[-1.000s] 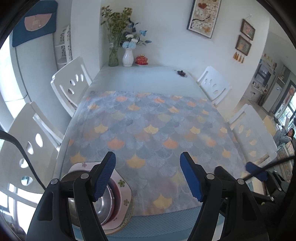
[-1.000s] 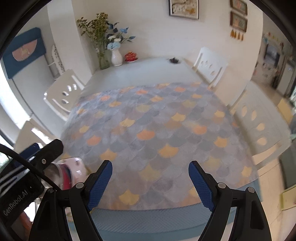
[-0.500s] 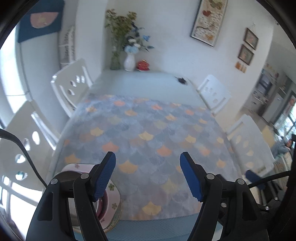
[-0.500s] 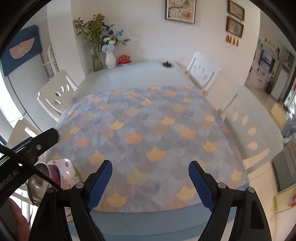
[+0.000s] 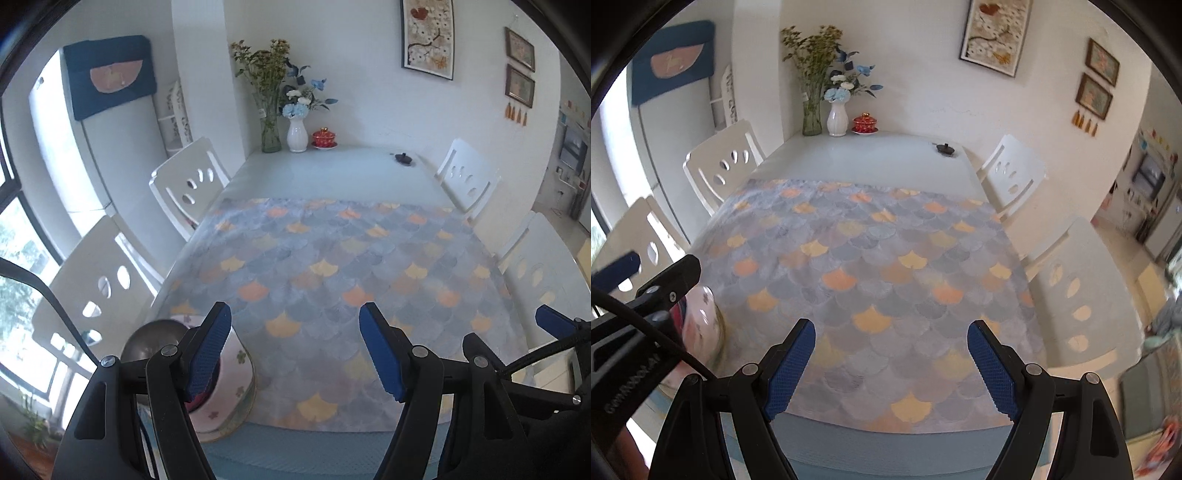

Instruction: Organize plates and bowls

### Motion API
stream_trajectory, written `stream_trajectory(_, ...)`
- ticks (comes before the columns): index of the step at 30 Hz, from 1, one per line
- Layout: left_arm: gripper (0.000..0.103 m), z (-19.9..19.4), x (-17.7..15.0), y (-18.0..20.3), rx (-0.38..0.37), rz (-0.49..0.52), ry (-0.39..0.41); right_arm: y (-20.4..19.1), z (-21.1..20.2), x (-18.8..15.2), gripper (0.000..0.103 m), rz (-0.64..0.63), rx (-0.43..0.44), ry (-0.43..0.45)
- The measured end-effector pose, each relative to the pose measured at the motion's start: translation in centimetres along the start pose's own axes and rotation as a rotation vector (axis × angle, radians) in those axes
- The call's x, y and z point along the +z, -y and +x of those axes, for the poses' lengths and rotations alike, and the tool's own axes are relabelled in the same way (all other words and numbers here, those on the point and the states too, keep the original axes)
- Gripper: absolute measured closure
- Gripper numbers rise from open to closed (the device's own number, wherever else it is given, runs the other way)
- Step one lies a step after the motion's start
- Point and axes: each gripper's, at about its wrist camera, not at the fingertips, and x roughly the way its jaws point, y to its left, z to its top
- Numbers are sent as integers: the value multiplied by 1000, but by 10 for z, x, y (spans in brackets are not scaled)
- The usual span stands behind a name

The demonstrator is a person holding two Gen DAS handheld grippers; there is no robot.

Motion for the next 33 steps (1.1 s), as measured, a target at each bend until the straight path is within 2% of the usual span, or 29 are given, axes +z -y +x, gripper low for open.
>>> stream_trajectory(4, 33, -5, -1, -8, -3, -80, -9, 8, 0, 0, 20, 19, 63, -16)
stream_trajectory(9, 33, -11, -3, -10, 80, -60, 5, -4, -1, 2, 20, -21, 101, -11)
stream_trajectory(14, 33, -12, -3, -23, 97, -89, -5, -17, -1, 6, 20, -48, 127, -6)
stream_trajectory(17, 32, -6, -3, -28, 151, -70, -30, -25, 1, 8, 20, -64, 131, -9)
stream_trajectory(27, 32, 7, 5, -42, 145, -52, -65, -40, 11, 17, 20, -46, 151, -32)
stream_trajectory(33, 32, 24, 8, -49, 119, -48, -94, -49, 20, 21, 20, -30, 129, -52)
